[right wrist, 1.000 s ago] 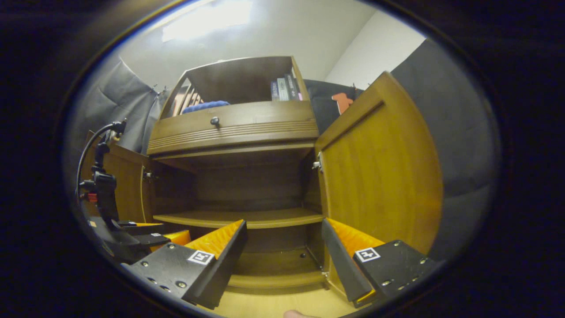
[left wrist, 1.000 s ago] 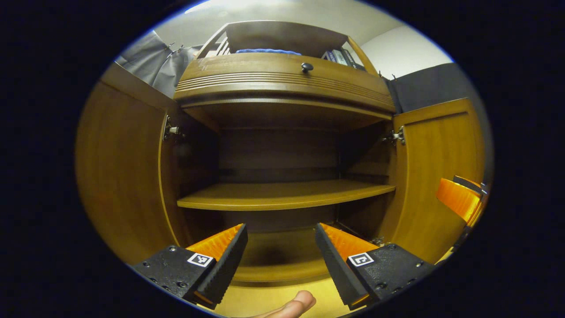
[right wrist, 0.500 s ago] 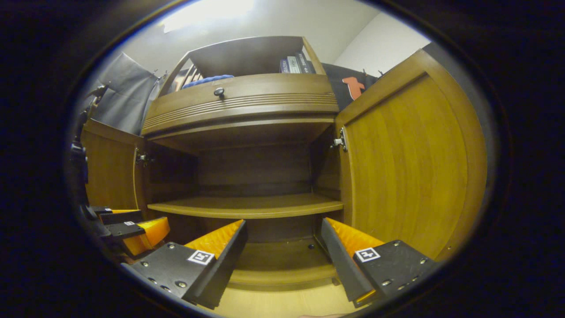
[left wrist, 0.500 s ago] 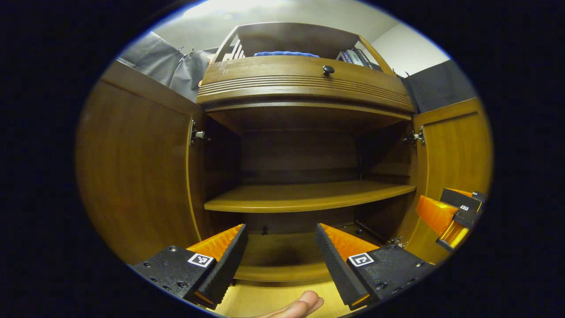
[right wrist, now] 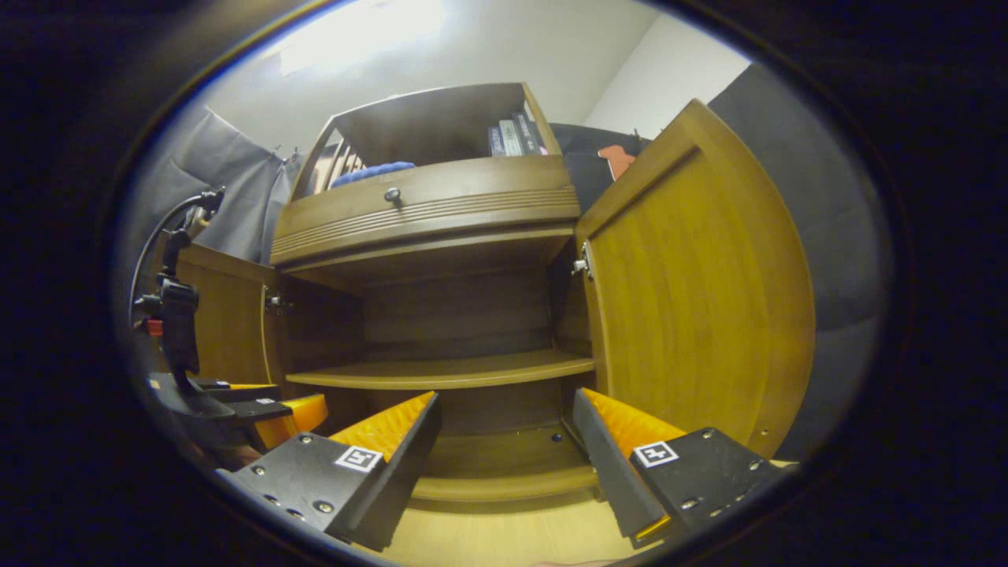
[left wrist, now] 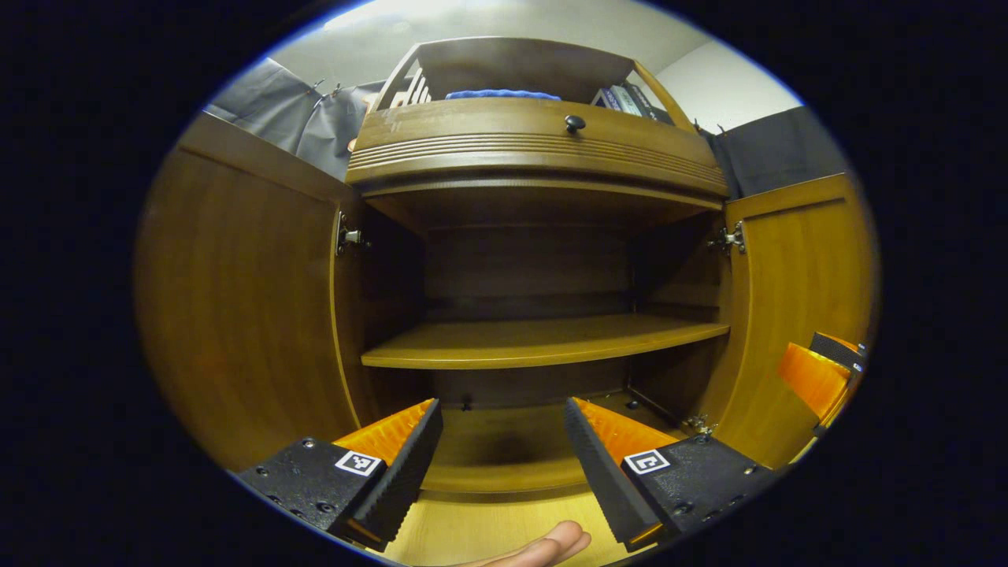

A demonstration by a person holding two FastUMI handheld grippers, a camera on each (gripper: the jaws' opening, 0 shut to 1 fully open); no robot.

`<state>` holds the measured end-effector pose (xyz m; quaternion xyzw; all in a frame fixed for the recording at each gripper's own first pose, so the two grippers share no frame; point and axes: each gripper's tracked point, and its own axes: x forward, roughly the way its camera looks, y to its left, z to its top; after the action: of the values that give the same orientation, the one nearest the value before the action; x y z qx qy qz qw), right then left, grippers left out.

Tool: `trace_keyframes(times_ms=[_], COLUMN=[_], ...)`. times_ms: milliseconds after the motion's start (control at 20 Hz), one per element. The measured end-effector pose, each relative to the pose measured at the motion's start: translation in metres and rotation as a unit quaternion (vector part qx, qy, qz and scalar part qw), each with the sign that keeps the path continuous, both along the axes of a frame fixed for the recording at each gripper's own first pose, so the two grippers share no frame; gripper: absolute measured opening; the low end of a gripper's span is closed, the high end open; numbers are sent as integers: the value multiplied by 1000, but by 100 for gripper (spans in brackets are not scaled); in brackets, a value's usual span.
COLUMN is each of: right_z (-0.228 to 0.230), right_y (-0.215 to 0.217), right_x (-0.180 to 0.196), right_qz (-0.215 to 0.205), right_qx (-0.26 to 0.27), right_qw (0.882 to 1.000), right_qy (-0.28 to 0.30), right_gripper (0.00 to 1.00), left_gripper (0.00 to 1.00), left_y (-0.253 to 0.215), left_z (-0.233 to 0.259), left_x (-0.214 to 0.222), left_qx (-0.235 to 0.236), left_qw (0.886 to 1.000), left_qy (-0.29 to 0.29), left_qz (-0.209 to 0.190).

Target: Open the right door of the double-door shoe cabinet with the right hand, and open the left door with the left hand.

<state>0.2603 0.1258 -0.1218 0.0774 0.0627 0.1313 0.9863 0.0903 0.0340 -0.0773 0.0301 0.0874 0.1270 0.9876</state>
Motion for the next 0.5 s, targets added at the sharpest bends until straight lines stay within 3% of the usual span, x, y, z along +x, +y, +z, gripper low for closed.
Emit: trace_keyframes(times_ms=[150, 350, 500], right_z=[7, 15, 18], right_y=[-13, -20, -28], right_x=[-17, -39, -51], right_qz=[-2, 7, 11], right_qx=[-11, -12, -15], right_qw=[1000, 1000, 1000], right_qy=[-3, -7, -15], right_gripper=[100, 100, 100], left_gripper=[94, 94, 96], left_y=[-13, -45, -50], left_z=[10, 20, 23], left_x=[-11, -24, -31], left_qx=[-1, 23, 38], left_qw=[1000, 998, 997], left_qy=[-19, -38, -44], left_qz=[-7, -51, -48])
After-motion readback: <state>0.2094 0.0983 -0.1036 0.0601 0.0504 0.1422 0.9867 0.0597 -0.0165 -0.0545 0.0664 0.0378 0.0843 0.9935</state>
